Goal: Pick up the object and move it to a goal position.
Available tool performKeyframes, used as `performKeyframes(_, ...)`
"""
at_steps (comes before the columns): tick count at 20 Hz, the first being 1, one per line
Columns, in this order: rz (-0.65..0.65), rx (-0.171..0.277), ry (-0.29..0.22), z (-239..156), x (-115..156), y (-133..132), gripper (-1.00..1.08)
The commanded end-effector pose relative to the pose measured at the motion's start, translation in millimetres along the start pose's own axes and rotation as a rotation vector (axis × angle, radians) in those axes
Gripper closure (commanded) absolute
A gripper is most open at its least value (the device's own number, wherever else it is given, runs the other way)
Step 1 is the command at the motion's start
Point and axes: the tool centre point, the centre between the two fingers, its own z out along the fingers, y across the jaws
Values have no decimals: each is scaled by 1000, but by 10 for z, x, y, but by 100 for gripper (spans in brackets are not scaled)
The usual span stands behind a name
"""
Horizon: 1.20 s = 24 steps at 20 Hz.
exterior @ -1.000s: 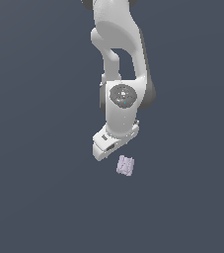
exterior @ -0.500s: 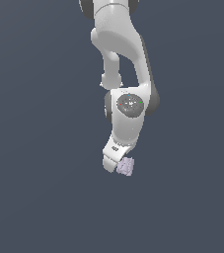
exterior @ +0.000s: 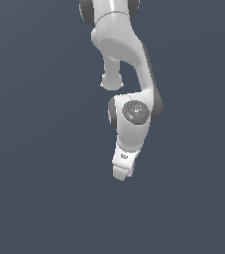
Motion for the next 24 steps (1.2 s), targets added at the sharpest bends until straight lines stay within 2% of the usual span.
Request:
performKeyframes(1,-39,0,3,18,32,11,-92)
performKeyframes(13,-82,-1,7,76,68,22,-92)
performKeyframes(24,-88,-1,7,537,74,10,-92)
